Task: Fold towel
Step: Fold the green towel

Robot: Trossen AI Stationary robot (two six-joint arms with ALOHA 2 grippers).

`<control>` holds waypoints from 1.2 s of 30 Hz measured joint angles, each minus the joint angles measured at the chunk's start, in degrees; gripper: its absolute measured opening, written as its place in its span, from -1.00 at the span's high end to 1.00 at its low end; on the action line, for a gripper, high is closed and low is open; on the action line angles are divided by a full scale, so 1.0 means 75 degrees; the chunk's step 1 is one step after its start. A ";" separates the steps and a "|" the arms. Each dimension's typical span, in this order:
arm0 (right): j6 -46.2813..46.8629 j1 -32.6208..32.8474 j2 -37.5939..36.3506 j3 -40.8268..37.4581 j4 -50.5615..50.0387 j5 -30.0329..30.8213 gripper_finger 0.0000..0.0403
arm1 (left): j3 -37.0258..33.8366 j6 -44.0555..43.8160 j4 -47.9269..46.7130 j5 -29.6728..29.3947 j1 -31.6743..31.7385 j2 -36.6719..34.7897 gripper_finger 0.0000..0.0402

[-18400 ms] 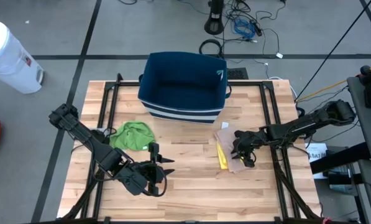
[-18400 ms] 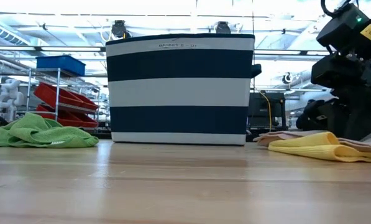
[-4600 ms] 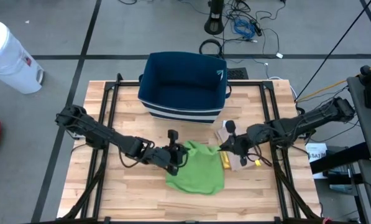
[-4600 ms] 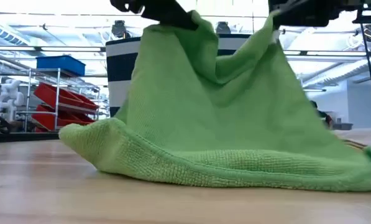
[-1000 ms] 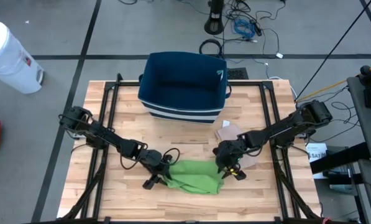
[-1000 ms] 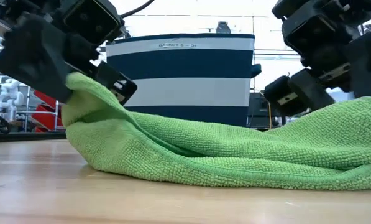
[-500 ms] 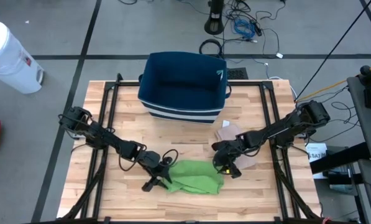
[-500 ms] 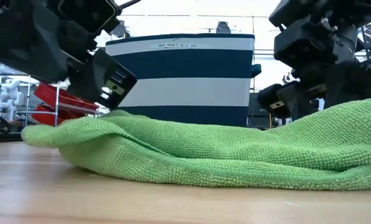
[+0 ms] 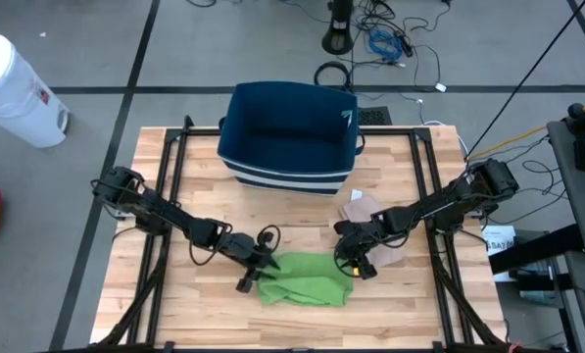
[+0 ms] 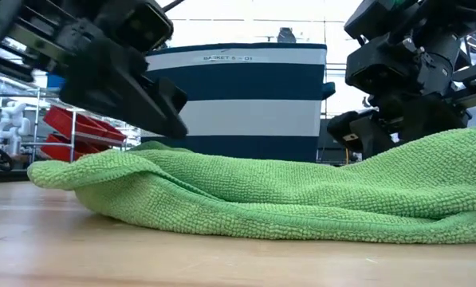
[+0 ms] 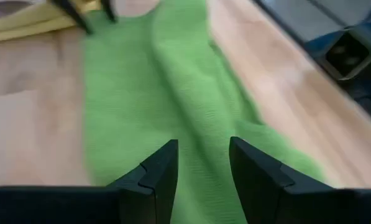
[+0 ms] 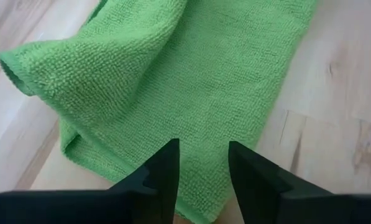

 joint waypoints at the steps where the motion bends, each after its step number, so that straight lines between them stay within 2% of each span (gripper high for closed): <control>1: 0.0006 0.0000 0.0000 0.0000 0.0001 0.0000 0.40 | 0.0001 0.0040 -0.0114 -0.0113 0.0035 -0.0002 0.25; 8: 0.0127 0.0009 0.0000 -0.0097 0.0114 0.0003 0.53 | -0.0001 0.0153 -0.1086 -0.0243 0.0160 0.0003 0.25; 17: 0.0550 0.0015 0.0000 -0.0940 0.1288 0.0154 0.54 | -0.0002 0.0311 -0.0891 -0.0655 0.0160 0.0004 0.25; 21: 0.0628 0.0015 -0.0006 -0.1017 0.1352 0.0163 0.54 | -0.0002 0.0582 -0.0936 -0.0922 0.0162 -0.0073 0.25; 26: 0.0620 0.0021 -0.0006 -0.1017 0.1306 0.0305 0.56 | 0.0001 0.0590 -0.1413 -0.1926 0.0222 -0.0268 0.25; 29: 0.0608 0.0023 -0.0015 -0.1017 0.1208 0.0361 0.67 | -0.0003 0.0392 -0.1837 -0.2516 0.0239 -0.0504 0.26; 33: 0.0596 0.0017 -0.0015 -0.1018 0.1158 0.0351 0.88 | -0.0001 -0.0021 -0.1944 -0.2520 0.0246 -0.0927 0.26; 36: 0.0596 0.0019 -0.0015 -0.1020 0.1160 0.0321 0.93 | -0.0001 -0.0575 -0.2033 -0.2436 0.0248 -0.1302 0.26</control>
